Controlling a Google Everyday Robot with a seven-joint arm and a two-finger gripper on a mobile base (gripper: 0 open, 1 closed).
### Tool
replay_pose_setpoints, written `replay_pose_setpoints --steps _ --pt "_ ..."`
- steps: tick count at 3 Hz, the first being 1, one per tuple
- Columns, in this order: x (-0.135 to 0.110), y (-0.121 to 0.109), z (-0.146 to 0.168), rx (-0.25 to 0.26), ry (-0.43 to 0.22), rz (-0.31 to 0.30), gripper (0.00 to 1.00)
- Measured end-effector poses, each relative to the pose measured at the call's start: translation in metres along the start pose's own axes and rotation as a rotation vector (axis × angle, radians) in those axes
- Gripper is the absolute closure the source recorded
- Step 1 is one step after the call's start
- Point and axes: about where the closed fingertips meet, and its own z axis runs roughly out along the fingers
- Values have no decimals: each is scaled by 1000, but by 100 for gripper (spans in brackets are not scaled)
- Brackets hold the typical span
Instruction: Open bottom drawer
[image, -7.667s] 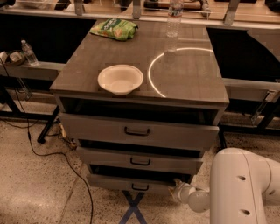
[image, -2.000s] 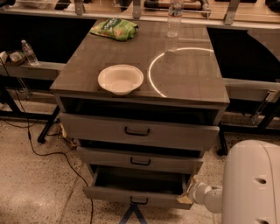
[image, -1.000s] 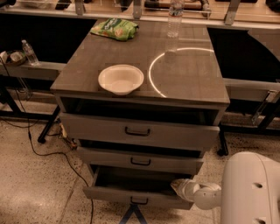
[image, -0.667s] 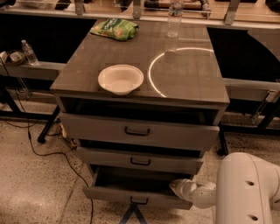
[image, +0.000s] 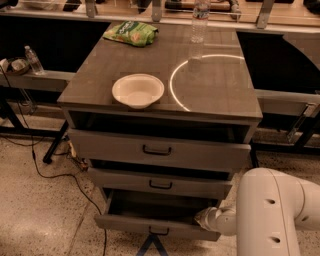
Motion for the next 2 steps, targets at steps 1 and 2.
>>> replay_pose_setpoints --steps 1,2 --pt "6 7 0 -16 22 -10 100" --pt "31 27 -4 -57 92 -9 100"
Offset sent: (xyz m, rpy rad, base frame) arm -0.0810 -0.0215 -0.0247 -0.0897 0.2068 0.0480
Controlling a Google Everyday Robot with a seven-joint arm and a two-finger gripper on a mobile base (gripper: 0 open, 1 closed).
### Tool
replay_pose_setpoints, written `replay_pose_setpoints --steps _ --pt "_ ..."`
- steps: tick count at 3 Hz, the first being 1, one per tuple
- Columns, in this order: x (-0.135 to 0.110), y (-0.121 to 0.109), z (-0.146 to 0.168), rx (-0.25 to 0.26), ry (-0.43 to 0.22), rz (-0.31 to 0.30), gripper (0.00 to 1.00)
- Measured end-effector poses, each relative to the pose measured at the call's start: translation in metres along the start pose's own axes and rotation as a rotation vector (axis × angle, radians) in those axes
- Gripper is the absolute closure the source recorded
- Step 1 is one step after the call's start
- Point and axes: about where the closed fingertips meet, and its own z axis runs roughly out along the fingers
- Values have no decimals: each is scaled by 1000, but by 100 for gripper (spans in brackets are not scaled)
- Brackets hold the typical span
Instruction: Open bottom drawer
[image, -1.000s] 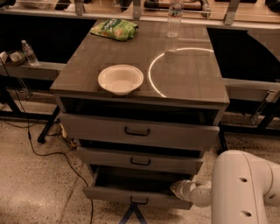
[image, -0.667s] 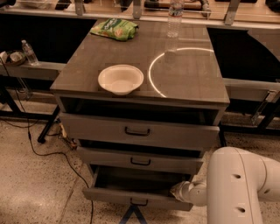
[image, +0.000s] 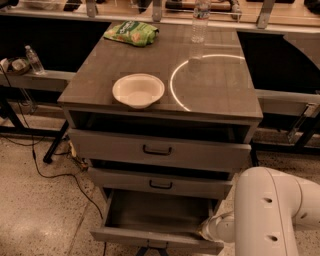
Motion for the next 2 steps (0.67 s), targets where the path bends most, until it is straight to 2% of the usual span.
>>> replay_pose_setpoints --steps 1,2 --pt "29 14 -6 -27 65 22 100" --pt "40 19 -8 -36 92 35 100"
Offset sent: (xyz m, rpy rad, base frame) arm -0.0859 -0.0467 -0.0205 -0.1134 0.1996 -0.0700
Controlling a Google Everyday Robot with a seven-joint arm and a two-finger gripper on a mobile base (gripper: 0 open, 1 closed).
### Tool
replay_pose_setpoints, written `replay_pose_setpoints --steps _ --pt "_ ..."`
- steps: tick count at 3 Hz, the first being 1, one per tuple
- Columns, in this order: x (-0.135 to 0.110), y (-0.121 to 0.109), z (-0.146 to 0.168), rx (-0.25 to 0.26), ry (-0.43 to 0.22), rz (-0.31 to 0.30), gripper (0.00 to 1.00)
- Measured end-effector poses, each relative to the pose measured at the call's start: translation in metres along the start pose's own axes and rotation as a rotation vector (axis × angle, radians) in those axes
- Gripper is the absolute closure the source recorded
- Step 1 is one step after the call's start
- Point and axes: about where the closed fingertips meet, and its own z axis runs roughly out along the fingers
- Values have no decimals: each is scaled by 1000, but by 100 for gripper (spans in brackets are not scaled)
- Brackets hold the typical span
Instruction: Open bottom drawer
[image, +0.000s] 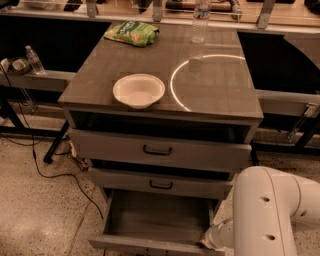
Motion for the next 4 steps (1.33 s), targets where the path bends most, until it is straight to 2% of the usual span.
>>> replay_pose_setpoints --steps 4 --pt "-2 0 1 0 1 1 100"
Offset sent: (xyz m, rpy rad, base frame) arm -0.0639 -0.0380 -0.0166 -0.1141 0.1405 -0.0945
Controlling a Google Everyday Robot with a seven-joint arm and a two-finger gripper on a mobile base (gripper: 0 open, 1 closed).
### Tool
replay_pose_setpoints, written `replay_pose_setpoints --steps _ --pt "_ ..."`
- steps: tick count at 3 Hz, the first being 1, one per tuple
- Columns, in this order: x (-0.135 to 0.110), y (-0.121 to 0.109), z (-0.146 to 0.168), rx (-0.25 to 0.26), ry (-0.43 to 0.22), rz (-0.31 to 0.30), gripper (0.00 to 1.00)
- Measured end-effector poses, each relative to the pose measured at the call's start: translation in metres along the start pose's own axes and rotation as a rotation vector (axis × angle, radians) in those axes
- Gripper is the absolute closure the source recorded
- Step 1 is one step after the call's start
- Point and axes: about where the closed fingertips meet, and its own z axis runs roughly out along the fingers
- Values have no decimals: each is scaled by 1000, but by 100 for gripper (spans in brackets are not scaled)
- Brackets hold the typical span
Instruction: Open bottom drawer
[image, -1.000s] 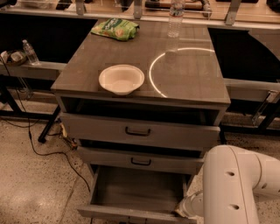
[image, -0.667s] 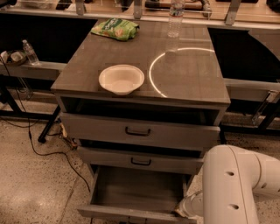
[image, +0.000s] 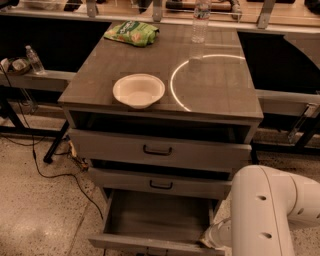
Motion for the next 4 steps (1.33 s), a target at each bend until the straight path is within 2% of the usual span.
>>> replay_pose_setpoints --steps 1,2,4 --pt "0 0 0 0 0 0 100" --pt "0 0 0 0 0 0 75" --pt "0 1 -3 -1 5 0 13"
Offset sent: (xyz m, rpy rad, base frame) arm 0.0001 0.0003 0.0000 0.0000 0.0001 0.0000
